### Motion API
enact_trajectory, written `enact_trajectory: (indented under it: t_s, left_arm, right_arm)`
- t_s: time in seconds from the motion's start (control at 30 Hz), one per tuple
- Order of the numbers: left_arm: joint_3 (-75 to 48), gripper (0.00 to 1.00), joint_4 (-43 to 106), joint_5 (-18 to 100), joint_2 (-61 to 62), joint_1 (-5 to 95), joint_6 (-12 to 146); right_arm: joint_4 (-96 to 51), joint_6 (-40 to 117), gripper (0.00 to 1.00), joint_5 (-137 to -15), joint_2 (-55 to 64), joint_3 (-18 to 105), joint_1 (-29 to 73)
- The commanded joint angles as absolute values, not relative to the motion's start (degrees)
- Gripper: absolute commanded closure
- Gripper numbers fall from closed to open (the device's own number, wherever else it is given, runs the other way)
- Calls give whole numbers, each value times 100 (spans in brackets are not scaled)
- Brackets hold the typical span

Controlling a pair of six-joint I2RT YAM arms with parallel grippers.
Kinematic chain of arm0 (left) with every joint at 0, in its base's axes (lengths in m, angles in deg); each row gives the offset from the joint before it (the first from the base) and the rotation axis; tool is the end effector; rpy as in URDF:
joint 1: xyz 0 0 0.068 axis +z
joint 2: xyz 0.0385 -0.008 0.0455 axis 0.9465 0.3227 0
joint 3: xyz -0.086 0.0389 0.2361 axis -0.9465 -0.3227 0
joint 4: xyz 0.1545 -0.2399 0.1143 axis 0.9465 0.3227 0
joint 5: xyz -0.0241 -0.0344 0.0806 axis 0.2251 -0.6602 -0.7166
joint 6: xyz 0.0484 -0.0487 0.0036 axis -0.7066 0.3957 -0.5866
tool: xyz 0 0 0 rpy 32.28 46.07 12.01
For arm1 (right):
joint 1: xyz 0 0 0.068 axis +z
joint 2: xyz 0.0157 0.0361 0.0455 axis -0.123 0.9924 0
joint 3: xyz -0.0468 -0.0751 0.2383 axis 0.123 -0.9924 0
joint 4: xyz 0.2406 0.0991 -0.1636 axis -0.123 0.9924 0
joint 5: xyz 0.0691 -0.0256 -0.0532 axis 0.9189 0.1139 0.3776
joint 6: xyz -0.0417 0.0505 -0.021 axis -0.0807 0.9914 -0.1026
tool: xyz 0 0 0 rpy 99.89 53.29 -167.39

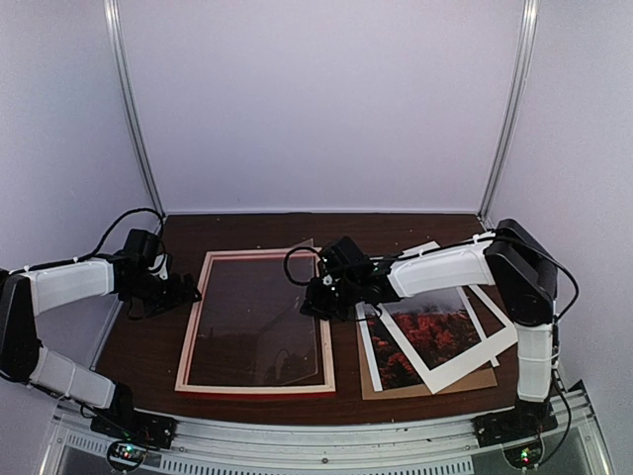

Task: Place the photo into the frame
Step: Place the glass panel at the frame body.

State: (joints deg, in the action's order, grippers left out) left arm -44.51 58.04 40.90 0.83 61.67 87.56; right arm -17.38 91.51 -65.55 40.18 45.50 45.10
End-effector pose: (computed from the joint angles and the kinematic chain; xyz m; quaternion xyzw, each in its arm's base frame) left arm 0.2955 -0.0575 0.1231 -0.1736 0.9459 -0.1591 0.2230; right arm 0.2844 0.3942 0.1020 0.0034 0.9147 0.3940 0.0894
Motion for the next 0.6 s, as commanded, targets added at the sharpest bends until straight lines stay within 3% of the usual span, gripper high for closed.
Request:
enact_trajectory:
  t_s: [0.0, 0.57]
  left_arm:
    - [-4464, 2, 5736, 4112, -51, 6133, 8682]
    - [-4421, 2, 5753, 4101, -7, 6133, 8677]
  right_arm:
    - [-1497, 8985, 100, -6461, 4242, 4804, 4567]
    - [-1139, 8735, 100, -6346, 4395, 5121, 4550]
